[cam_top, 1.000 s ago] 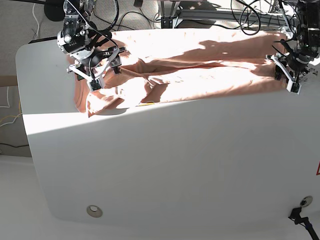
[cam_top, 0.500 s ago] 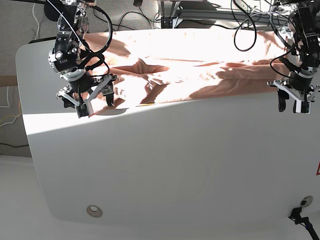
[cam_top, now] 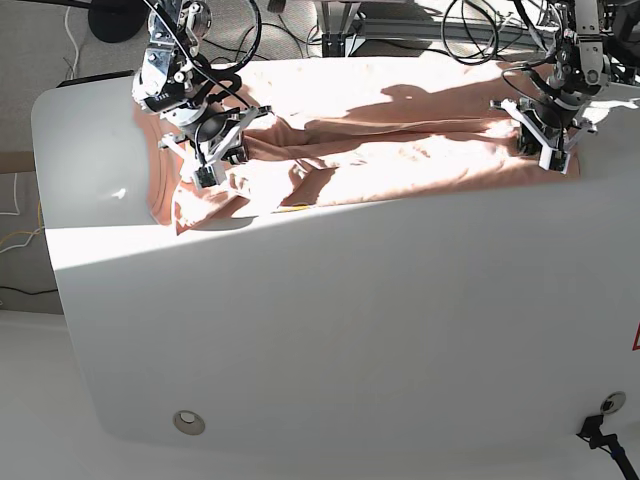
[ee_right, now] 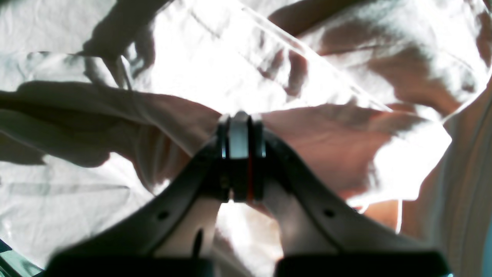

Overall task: Fold the T-shirt properly
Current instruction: 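Fold the hem over toward the collar edge with both grippers, then lower the hem onto the shirt and open both grippers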

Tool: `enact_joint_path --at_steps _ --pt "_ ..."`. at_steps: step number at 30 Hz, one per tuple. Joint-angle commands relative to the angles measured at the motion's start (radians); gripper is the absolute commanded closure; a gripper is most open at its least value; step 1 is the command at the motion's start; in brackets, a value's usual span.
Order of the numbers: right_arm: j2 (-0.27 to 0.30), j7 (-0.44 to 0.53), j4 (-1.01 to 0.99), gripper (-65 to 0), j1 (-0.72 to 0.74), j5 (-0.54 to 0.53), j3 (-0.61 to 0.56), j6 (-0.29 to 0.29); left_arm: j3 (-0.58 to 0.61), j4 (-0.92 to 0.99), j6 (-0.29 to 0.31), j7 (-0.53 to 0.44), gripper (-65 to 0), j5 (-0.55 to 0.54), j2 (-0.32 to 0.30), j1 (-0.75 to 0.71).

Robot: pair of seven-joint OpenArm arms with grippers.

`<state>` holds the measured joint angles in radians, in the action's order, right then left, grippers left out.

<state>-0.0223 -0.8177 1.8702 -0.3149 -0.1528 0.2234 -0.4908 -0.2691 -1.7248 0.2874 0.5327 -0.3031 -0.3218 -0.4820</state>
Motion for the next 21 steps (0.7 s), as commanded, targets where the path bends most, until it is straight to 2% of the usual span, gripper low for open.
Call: enact_joint_path --at_steps 1,6,10,15,19,20,21 --pt "0.006 0.045 -0.028 0.0 0.000 -0.011 0.001 -0.001 -0.003 0.018 -0.001 -0.015 0.0 -0.003 -0.015 0.006" --pt "0.012 0.088 -0.128 0.0 0.032 -0.003 0.004 0.002 0.046 0.108 -0.001 -0.015 0.0 -0.003 -0.027 0.064" --pt "0.051 0.126 -0.218 0.0 0.095 -0.004 0.004 0.007 0.132 0.194 -0.001 -0.015 0.0 -0.003 -0.053 0.167" --pt "0.094 0.149 -0.306 0.0 0.188 -0.008 0.004 0.008 0.139 0.266 -0.001 -0.013 0.0 -0.003 -0.052 0.273" --pt "0.109 0.149 -0.315 0.0 0.214 -0.009 0.004 0.008 0.136 0.250 -0.001 -0.013 0.0 -0.008 -0.053 0.285" --pt "0.109 0.149 -0.315 0.0 0.216 -0.009 0.004 0.008 0.132 0.223 0.000 -0.013 -4.9 -0.009 -0.055 0.286" --pt "0.109 0.149 -0.317 0.0 0.217 -0.009 0.004 0.008 0.109 0.188 0.000 -0.013 -13.6 -0.011 -0.055 0.279"
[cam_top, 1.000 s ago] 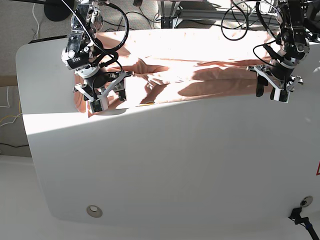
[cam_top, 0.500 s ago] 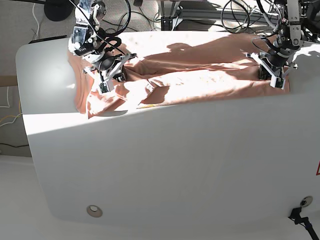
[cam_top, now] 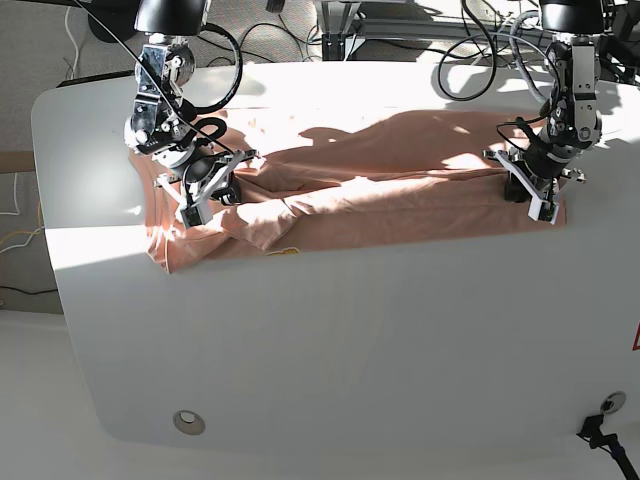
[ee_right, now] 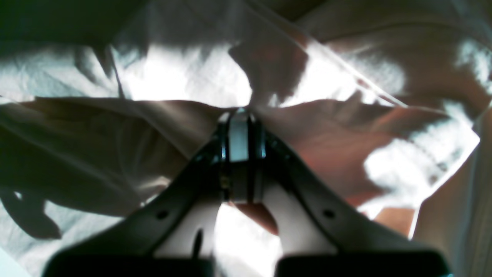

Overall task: Fold the T-shirt properly
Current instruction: 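Lower the hem onto the shirt and open both grippers, then move the left gripper inward over the folded shirt to its middle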

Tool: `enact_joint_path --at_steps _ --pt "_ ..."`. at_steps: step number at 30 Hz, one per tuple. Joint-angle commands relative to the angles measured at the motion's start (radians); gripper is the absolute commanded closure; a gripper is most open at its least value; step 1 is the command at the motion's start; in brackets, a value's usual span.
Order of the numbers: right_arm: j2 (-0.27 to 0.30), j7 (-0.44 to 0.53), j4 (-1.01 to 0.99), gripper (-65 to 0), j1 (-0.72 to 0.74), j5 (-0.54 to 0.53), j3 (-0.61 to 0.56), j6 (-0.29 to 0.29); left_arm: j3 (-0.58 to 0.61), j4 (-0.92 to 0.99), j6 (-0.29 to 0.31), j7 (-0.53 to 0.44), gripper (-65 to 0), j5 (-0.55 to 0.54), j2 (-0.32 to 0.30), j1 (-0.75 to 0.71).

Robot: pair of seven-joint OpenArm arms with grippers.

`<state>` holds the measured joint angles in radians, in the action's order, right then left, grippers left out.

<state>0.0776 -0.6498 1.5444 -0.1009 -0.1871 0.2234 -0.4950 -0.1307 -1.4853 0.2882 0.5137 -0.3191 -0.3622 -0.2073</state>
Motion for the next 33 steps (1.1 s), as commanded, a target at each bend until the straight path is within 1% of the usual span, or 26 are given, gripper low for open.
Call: enact_joint_path --at_steps 1,2,3,4,6,7,8,9,10,11,13,18,21,22,25,27,32,33 --pt "0.008 -0.018 0.009 0.0 0.003 0.025 0.004 0.012 -0.070 -0.093 -0.001 0.006 -24.2 0.001 -0.013 0.001" --pt "0.004 -0.018 0.009 0.0 0.003 0.025 0.004 0.012 -0.109 -0.123 -0.001 0.009 -35.4 -0.024 -0.010 -0.011" --pt "0.003 -0.018 0.009 0.0 0.003 0.025 0.004 0.012 -0.140 -0.145 -0.001 0.026 -45.0 -0.065 -0.010 -0.024" --pt "0.003 -0.017 0.008 0.0 0.003 0.025 0.004 0.012 -0.166 -0.162 -0.001 0.067 -50.0 -0.119 -0.013 -0.027" --pt "0.003 -0.017 0.006 0.0 0.003 0.025 0.004 0.012 -0.240 -0.185 0.001 0.156 -49.6 -0.234 -0.018 -0.025" --pt "0.003 -0.017 0.006 0.0 0.003 0.025 0.004 0.012 -0.280 -0.186 0.024 0.191 -49.5 -0.288 -0.028 -0.028" --pt "0.003 -0.017 0.006 0.0 0.003 0.025 0.004 0.012 -0.312 -0.180 0.065 0.224 -49.0 -0.338 -0.034 -0.028" --pt "0.003 -0.017 0.006 0.0 0.003 0.025 0.004 0.012 -0.343 -0.170 0.111 0.247 -49.0 -0.372 -0.034 -0.031" --pt "0.003 -0.017 0.006 0.0 0.003 0.025 0.004 0.012 -0.380 -0.157 0.145 0.267 -49.0 -0.394 -0.034 -0.033" --pt "0.003 -0.017 0.008 0.0 0.003 0.025 0.004 0.012 -0.412 -0.140 0.161 0.290 -49.0 -0.400 -0.034 -0.034" --pt "0.003 -0.017 0.008 0.0 0.003 0.025 0.004 0.012 -0.445 -0.099 0.162 0.303 -49.0 -0.401 -0.033 -0.047" --pt "0.003 -0.017 0.009 0.0 0.003 0.025 0.004 0.006 -0.453 0.007 0.167 0.300 -49.0 -0.403 -0.033 -0.063" --pt "0.001 -0.017 0.009 0.0 0.003 0.025 0.003 0.006 -0.447 0.053 0.225 0.300 -49.0 -0.400 -0.030 -0.063" --pt "0.001 -0.017 0.009 0.0 0.003 0.025 0.003 0.006 -0.436 0.059 0.234 0.300 -49.0 -0.398 -0.028 -0.062" --pt "0.001 -0.017 0.009 0.0 0.003 0.025 0.003 0.005 -0.353 0.064 0.233 0.297 -49.0 -0.400 -0.027 -0.059" --pt "0.001 -0.017 0.011 0.0 0.002 0.025 0.003 0.005 -0.318 0.064 0.233 0.282 -48.8 -0.400 -0.002 -0.039" --pt "0.001 -0.017 0.012 0.0 -0.001 0.025 0.003 0.005 -0.312 0.059 0.233 0.280 -48.5 -0.398 0.041 -0.027" --pt "0.001 -0.017 0.012 0.0 -0.001 0.025 0.003 0.005 -0.312 0.059 0.233 0.279 -46.2 -0.398 0.042 -0.016"
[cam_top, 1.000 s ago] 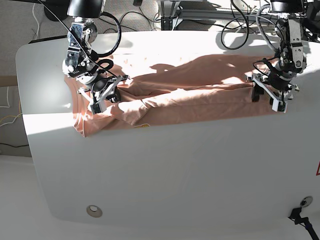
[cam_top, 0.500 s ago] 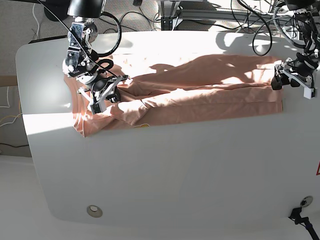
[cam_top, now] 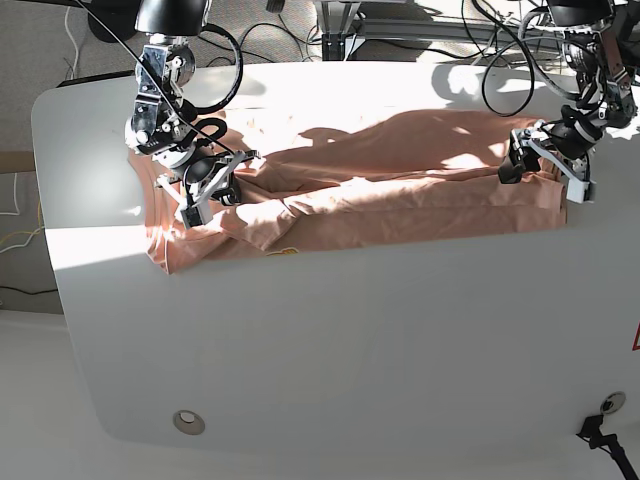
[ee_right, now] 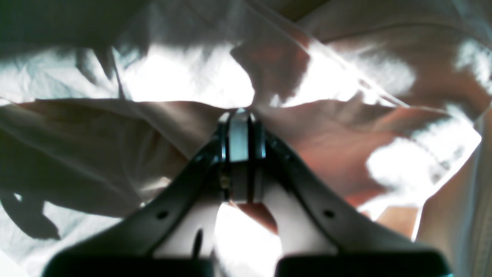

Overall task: Fold the T-shirt properly
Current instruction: 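Move the left gripper inward over the folded shirt to its middle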

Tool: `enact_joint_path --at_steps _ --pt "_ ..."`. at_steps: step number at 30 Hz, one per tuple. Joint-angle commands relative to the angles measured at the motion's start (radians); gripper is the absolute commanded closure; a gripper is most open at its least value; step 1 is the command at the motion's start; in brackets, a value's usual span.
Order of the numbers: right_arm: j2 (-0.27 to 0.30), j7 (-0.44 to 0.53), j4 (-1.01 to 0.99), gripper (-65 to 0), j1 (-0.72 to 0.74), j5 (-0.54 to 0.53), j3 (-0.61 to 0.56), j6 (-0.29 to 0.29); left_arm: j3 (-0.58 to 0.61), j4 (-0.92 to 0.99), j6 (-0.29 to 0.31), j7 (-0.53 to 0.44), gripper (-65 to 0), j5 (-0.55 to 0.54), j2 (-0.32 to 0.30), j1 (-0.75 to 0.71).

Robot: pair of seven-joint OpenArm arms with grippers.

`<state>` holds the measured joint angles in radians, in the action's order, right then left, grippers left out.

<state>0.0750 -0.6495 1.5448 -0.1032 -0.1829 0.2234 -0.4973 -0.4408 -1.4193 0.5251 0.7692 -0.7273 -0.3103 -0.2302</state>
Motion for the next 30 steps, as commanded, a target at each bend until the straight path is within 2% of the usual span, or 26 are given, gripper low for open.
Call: enact_joint_path --at_steps 1,4,10,14,20,28,30 --pt "0.004 -0.017 0.012 0.0 0.000 0.021 0.003 0.007 -0.002 -0.007 -0.004 0.023 -41.3 0.010 -0.010 0.016" --pt "0.004 -0.017 0.012 0.0 -0.002 0.021 0.003 0.005 -0.002 -0.005 0.000 0.022 -23.4 0.010 -0.010 0.035" --pt "0.004 -0.017 0.012 0.0 -0.003 0.021 0.003 0.005 -0.002 -0.013 0.002 0.022 -0.3 0.005 -0.010 0.061" --pt "0.004 -0.017 0.012 0.0 -0.003 0.020 0.003 0.005 0.017 -0.143 0.002 0.029 0.0 0.005 0.013 0.032" --pt "0.003 -0.017 0.010 0.0 -0.002 0.020 0.003 0.005 0.170 -0.297 -0.001 0.031 0.0 0.004 0.038 -0.007" --pt "0.003 -0.017 0.010 0.0 -0.002 0.020 0.003 0.005 0.313 -0.297 -0.004 0.031 0.0 0.010 0.193 0.030" --pt "0.003 -0.017 0.010 0.0 -0.002 0.020 0.003 0.005 0.351 -0.297 -0.006 0.031 0.0 0.010 0.216 0.033"
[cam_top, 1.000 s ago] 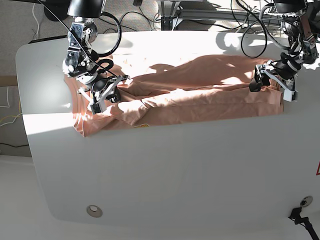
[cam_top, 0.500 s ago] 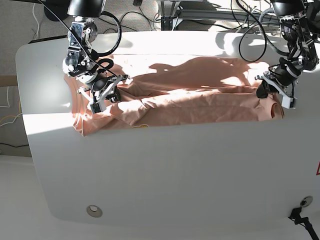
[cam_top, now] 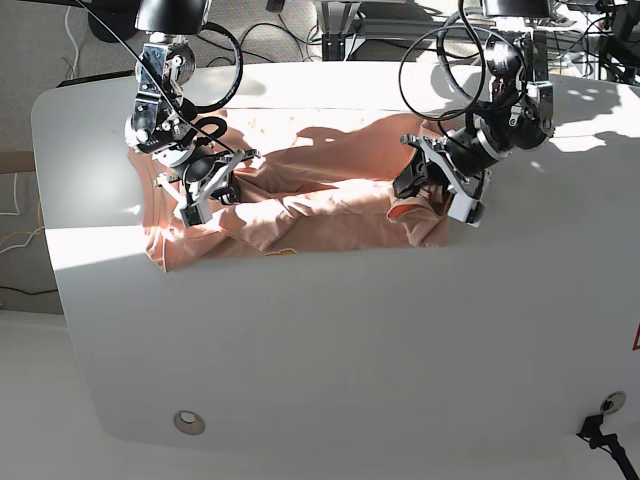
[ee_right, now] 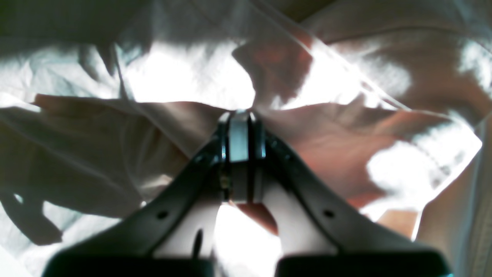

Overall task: Fold the T-shirt properly
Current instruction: 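Move the left gripper inward over the folded shirt to its middle, then grasp the folded strip with both grippers at its end and middle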

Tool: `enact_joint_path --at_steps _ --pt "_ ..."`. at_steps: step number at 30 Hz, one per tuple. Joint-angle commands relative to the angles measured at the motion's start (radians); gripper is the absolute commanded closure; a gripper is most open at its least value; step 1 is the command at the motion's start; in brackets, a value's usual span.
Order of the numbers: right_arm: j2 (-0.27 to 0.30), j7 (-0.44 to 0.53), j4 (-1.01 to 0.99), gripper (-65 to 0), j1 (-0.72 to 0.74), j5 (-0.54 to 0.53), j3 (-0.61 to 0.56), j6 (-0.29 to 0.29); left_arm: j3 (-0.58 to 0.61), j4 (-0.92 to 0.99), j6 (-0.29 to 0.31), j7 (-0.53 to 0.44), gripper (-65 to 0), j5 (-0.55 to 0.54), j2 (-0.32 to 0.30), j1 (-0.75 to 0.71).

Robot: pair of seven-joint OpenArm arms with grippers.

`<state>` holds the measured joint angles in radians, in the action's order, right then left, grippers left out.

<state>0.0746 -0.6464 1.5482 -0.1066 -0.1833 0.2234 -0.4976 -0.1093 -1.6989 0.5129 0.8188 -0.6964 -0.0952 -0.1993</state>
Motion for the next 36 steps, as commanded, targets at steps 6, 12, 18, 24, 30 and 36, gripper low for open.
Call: enact_joint_path --at_steps 6,12,18,24,30,36 --pt "-0.016 -0.020 0.005 0.0 0.002 0.020 0.003 0.006 0.104 -0.017 -0.133 -0.020 -19.9 -0.026 0.058 0.041" --pt "-0.025 -0.020 0.004 0.0 0.002 0.020 0.003 0.006 0.198 -0.017 -0.158 -0.020 -20.0 -0.029 0.059 0.073" --pt "-0.026 -0.020 0.002 0.0 0.006 0.020 0.001 0.006 0.356 -0.102 -0.156 -0.020 -20.0 -0.029 0.053 0.096" --pt "-0.026 -0.020 0.002 0.0 0.006 0.020 0.001 0.006 0.363 -0.160 -0.156 -0.029 -20.0 -0.013 -0.036 0.100" --pt "-0.026 -0.020 0.008 0.0 0.008 0.020 0.001 0.006 0.354 -0.157 -0.161 -0.200 -2.2 0.208 -0.179 0.096" --pt "-0.043 -0.025 0.128 0.0 0.023 0.020 0.003 0.010 0.349 0.006 -0.159 -0.220 0.0 0.446 -0.159 0.113"
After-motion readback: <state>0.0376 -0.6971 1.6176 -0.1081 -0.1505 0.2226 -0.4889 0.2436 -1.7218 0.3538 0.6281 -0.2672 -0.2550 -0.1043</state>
